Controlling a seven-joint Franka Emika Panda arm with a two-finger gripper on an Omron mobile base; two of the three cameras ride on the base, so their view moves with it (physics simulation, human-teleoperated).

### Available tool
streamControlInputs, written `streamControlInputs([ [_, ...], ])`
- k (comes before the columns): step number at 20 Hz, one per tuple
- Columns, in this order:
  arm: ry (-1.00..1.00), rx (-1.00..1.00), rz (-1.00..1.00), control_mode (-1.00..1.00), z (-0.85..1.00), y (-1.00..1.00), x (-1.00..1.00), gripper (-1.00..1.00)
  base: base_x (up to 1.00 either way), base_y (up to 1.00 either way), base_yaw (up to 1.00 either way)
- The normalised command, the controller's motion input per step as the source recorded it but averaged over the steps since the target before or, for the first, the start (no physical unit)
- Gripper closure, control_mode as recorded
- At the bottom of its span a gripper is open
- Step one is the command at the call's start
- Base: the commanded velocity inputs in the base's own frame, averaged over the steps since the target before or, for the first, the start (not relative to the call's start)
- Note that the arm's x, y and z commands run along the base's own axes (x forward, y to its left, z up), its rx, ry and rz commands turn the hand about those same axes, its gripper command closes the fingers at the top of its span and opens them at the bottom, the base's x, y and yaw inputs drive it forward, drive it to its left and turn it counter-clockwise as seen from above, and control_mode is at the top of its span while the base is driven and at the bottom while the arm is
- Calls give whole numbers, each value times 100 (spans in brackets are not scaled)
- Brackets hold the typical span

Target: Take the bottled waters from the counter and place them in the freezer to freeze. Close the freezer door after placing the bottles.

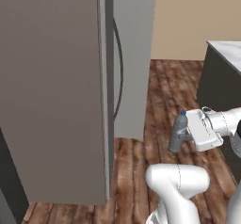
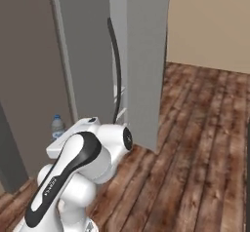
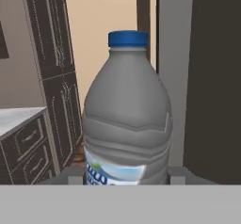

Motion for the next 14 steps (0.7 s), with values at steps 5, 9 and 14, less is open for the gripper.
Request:
streamControlInputs([
  [5, 0, 0, 0, 100, 0, 0, 0, 100, 27, -70, -9],
  [9, 0, 0, 0, 100, 0, 0, 0, 100, 32, -34, -20],
  [14, 0, 0, 0, 100, 0, 0, 0, 100, 58, -3, -15],
])
